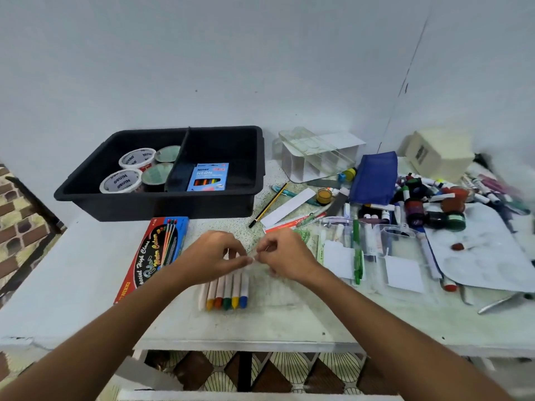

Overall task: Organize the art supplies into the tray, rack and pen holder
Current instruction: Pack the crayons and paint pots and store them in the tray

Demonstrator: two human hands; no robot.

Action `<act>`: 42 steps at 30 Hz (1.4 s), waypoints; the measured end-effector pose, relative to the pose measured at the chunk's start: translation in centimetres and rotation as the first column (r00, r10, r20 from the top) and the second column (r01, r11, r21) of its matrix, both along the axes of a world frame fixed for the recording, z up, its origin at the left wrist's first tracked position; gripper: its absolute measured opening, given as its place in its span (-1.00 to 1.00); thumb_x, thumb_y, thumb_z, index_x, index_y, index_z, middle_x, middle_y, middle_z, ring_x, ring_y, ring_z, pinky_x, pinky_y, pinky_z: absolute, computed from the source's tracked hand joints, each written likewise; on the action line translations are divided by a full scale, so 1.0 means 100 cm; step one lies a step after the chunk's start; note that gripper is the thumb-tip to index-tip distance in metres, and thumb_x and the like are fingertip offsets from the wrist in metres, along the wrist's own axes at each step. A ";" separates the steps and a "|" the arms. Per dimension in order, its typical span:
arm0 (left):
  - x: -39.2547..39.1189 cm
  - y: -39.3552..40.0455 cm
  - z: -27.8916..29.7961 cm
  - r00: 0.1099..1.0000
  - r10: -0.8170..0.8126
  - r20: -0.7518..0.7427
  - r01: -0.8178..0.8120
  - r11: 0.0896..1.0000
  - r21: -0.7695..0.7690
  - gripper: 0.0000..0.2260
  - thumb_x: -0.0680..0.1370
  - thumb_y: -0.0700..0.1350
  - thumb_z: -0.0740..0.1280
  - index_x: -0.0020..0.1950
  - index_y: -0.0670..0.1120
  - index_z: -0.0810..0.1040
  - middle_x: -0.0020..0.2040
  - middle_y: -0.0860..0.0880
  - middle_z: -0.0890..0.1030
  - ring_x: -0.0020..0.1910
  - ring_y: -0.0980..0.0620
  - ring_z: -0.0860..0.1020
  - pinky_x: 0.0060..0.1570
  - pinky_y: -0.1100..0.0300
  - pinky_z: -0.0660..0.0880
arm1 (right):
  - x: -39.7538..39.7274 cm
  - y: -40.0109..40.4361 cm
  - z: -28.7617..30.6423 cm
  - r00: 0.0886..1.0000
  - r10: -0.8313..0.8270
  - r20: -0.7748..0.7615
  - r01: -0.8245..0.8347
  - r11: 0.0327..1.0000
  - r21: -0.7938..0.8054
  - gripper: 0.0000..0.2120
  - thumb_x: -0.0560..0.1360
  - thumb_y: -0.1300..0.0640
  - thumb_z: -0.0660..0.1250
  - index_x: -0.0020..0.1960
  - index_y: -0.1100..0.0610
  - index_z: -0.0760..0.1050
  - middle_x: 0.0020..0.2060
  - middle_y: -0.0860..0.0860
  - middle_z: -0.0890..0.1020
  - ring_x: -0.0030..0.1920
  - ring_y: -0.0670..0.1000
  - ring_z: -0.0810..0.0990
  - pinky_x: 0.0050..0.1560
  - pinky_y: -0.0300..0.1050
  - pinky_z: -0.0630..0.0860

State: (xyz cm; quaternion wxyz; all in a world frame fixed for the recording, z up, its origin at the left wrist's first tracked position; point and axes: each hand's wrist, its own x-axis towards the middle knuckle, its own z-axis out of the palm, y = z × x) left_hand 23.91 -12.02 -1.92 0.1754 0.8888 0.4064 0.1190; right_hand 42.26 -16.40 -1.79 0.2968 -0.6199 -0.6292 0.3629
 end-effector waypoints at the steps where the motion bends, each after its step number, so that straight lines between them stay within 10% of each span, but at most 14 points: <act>1: 0.008 0.003 0.002 1.000 -0.012 -0.003 0.012 1.000 0.011 -0.76 0.51 0.17 0.34 -0.05 0.03 0.64 -0.27 0.21 0.49 -0.29 0.24 0.43 -0.27 0.42 0.25 | 0.009 0.002 0.003 0.999 -0.031 -0.023 0.032 0.999 0.019 -0.91 0.42 0.29 0.43 -0.21 0.13 0.62 -0.42 -0.09 0.55 -0.46 -0.17 0.48 -0.32 -0.22 0.50; 13: 0.166 0.031 0.010 0.959 -0.197 0.204 0.183 0.979 0.085 -0.82 0.45 0.06 0.36 -0.11 0.00 0.68 -0.24 0.06 0.58 -0.23 0.19 0.46 -0.23 0.22 0.35 | 0.184 -0.025 0.026 0.886 -0.445 -0.130 0.463 0.867 0.187 -0.82 0.43 0.36 0.39 -0.26 0.13 0.59 -0.37 0.05 0.63 -0.37 -0.04 0.56 -0.25 -0.05 0.56; 20: 0.259 0.041 0.013 0.932 -0.323 0.163 0.293 0.939 0.180 -0.87 0.49 -0.04 0.42 0.00 -0.03 0.66 0.04 0.01 0.53 0.10 0.07 0.40 0.02 0.20 0.31 | 0.276 -0.065 0.018 0.720 -0.685 0.113 0.647 0.721 0.249 -0.87 0.43 0.25 0.41 -0.22 0.04 0.57 -0.31 -0.10 0.60 -0.29 -0.07 0.57 -0.22 -0.17 0.53; 31: 0.331 0.068 -0.002 0.938 -0.213 -0.273 0.297 0.900 0.318 -0.72 0.55 -0.01 0.28 0.24 0.02 0.57 0.49 -0.09 0.23 0.47 -0.13 0.11 0.33 -0.12 0.25 | 0.314 -0.088 -0.004 0.639 -0.618 0.458 0.613 0.769 0.181 -0.47 0.38 -0.12 0.47 0.25 0.12 0.50 0.20 0.08 0.50 0.28 0.13 0.38 0.13 0.03 0.45; 42: 0.337 0.067 0.014 0.951 -0.309 -0.019 0.300 0.905 0.301 -0.84 0.52 -0.05 0.38 0.04 -0.06 0.66 0.31 -0.06 0.45 0.33 -0.07 0.29 0.20 -0.09 0.35 | 0.309 -0.078 -0.008 0.571 -0.670 0.474 0.660 0.718 0.220 -0.47 0.35 -0.07 0.50 0.26 0.07 0.50 0.17 0.06 0.51 0.24 0.12 0.39 -0.03 -0.06 0.39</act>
